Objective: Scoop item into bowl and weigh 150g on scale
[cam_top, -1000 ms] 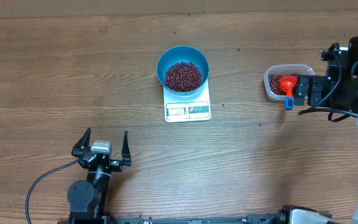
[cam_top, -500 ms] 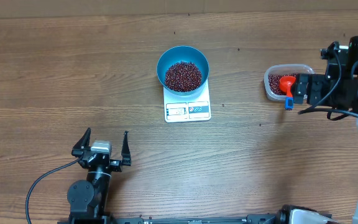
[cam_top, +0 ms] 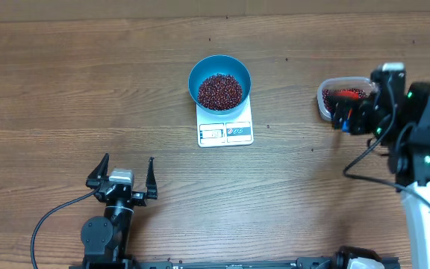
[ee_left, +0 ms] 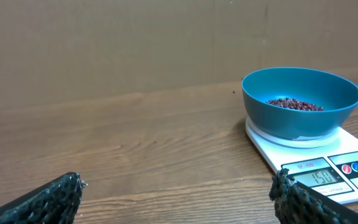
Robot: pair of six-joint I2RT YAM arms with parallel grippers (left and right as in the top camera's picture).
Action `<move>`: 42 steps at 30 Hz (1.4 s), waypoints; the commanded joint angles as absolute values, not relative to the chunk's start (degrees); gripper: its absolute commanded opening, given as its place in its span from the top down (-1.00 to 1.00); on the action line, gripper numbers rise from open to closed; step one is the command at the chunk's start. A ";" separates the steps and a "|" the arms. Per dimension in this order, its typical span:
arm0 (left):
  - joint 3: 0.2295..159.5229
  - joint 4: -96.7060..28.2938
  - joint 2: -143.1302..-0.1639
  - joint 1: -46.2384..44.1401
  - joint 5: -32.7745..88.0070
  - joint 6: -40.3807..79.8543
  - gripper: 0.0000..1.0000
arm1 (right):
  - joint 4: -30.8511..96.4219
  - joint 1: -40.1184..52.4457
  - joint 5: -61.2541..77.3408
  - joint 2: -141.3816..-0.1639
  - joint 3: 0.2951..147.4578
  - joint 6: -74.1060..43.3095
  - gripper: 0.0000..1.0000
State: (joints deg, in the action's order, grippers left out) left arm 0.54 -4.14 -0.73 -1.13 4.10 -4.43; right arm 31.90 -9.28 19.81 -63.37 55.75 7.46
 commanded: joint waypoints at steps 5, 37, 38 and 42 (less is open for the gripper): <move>0.27 -4.21 -0.21 -1.52 4.29 -3.66 -0.99 | 3.31 -9.04 24.75 -52.47 35.66 -0.86 -1.00; 0.27 -4.21 -0.21 -1.52 4.29 -3.66 -0.99 | -25.10 -8.64 14.79 -17.50 0.45 -9.19 -1.00; 0.27 -4.21 -0.21 -1.52 4.29 -3.66 -0.99 | -24.34 -8.27 14.13 -16.84 0.45 -9.15 -1.00; 0.27 -4.21 -0.21 -1.52 4.29 -3.66 -0.99 | -22.57 -7.07 11.79 -15.46 0.45 -8.95 -1.00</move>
State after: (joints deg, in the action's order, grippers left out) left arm 0.54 -4.12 -0.73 -1.13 4.10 -4.43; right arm -23.42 -8.25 14.74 -16.88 1.06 -8.45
